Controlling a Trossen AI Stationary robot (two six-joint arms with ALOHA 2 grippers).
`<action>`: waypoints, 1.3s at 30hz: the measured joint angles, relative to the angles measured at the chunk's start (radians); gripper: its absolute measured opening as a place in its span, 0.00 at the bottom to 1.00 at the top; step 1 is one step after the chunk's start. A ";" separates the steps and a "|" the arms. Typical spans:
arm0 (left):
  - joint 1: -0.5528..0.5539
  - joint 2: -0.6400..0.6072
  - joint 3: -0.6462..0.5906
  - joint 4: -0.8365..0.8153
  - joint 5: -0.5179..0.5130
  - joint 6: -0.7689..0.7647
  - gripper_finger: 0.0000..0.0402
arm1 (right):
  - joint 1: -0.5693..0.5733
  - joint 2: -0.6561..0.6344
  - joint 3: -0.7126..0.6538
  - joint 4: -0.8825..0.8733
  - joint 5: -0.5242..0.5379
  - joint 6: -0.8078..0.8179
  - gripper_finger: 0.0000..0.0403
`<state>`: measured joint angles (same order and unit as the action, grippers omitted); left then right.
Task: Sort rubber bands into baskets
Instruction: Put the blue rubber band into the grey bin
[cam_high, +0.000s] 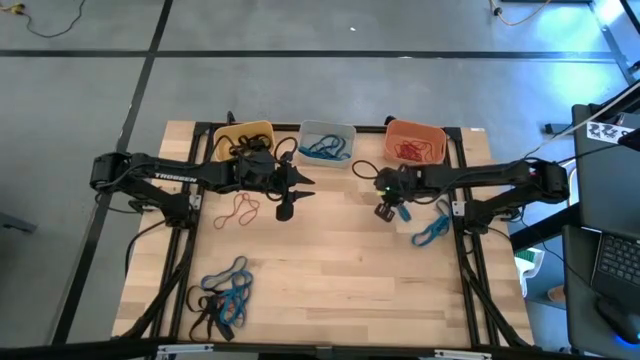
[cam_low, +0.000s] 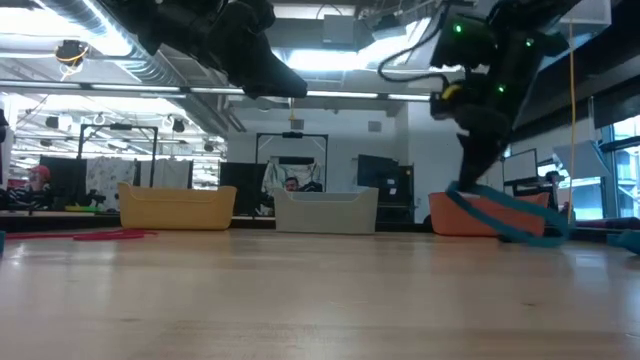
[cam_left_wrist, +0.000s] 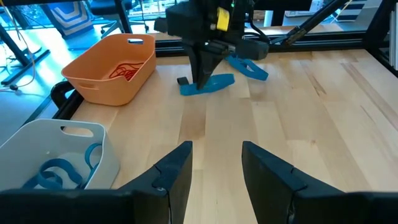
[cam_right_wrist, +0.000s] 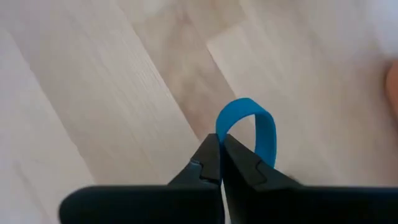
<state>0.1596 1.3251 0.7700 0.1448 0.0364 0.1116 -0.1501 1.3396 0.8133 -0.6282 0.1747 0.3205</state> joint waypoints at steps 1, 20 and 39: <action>0.000 0.000 0.000 0.000 0.000 0.000 0.34 | 0.000 0.000 0.010 0.004 0.006 -0.011 0.01; 0.000 0.000 0.000 0.000 0.000 0.000 0.34 | -0.001 0.000 0.077 0.494 0.089 -0.343 0.02; 0.000 0.000 0.000 0.000 0.000 0.000 0.34 | -0.249 0.127 0.077 1.031 -0.110 -0.451 0.02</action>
<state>0.1596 1.3251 0.7700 0.1452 0.0362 0.1120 -0.3988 1.4665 0.8906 0.4031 0.0645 -0.1307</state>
